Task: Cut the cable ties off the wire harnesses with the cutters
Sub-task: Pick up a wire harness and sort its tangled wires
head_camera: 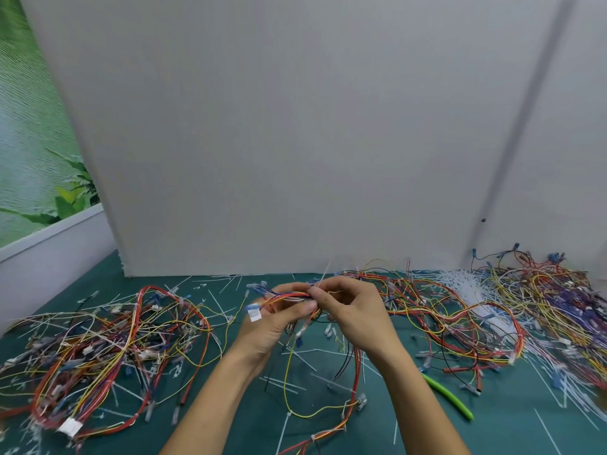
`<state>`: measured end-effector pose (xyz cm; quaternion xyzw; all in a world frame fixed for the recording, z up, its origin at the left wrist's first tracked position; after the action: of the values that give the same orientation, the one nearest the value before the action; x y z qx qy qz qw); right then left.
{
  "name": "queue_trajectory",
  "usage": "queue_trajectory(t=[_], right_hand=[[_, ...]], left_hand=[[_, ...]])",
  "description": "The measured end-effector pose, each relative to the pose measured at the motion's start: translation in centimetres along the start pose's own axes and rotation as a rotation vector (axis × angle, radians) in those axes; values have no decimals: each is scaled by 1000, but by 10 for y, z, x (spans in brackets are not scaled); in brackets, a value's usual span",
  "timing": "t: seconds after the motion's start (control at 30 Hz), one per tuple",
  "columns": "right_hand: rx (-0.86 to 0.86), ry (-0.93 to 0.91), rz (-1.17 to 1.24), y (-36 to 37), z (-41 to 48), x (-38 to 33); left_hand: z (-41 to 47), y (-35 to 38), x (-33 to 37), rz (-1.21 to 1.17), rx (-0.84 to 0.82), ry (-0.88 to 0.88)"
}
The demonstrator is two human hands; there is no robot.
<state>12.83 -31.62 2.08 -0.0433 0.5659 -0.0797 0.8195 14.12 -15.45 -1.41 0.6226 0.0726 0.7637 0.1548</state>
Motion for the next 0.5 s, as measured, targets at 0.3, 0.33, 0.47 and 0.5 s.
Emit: queue_trajectory(t=[0.3,0.33,0.47,0.5], right_hand=[[-109,135,242,1,-3,-1],[-121,145,250,1,-3,-1],[-75,128,221,-3,1,2],[-58,117,218,-4,1,3]], left_hand=[[-6,13,12,62,-43,137],[-7,15,13,75,-41,155],[-8,19,11,87,-42,174],[-8,19,9,85,-34,166]])
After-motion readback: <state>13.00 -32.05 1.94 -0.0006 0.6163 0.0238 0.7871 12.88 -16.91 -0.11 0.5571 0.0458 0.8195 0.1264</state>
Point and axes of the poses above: each hand's wrist, its own z-axis towards the middle knuckle, its own y-axis out of the palm, x = y × z, the point moved 5 cm from there along z, towards the middle knuckle, and after that the axes turned 5 degrees about x, right-handed, at the moved point
